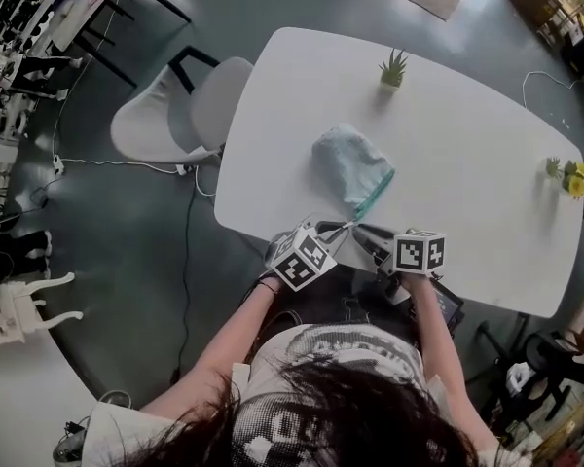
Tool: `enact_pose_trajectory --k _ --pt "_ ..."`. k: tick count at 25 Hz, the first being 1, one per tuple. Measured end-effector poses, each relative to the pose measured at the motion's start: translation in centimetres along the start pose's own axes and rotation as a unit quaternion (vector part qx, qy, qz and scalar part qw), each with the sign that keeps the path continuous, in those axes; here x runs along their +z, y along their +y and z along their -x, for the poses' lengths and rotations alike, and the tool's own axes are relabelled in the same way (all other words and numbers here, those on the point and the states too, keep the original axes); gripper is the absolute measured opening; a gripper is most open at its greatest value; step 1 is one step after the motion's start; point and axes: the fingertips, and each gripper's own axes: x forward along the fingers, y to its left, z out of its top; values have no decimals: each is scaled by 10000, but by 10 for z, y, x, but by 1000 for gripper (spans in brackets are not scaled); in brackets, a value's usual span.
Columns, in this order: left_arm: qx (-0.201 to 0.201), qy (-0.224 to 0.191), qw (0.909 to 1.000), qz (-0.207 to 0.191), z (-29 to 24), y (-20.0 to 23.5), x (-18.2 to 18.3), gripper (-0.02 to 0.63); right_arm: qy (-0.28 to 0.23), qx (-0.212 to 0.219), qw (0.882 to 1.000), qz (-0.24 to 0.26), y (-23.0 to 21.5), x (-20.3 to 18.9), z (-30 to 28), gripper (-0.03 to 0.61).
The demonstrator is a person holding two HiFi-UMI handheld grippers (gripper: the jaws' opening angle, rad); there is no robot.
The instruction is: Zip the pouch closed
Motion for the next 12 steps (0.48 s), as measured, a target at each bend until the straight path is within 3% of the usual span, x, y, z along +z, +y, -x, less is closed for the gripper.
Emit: enact_pose_trajectory --k 7,12 --pt "-75 -132 9992 356 2 -2 0 23 -18 12 9999 149 2 1 1 49" --pt "-107 -113 9991 402 0 -5 -1 23 157 -175 9971 722 4 -2 1 12"
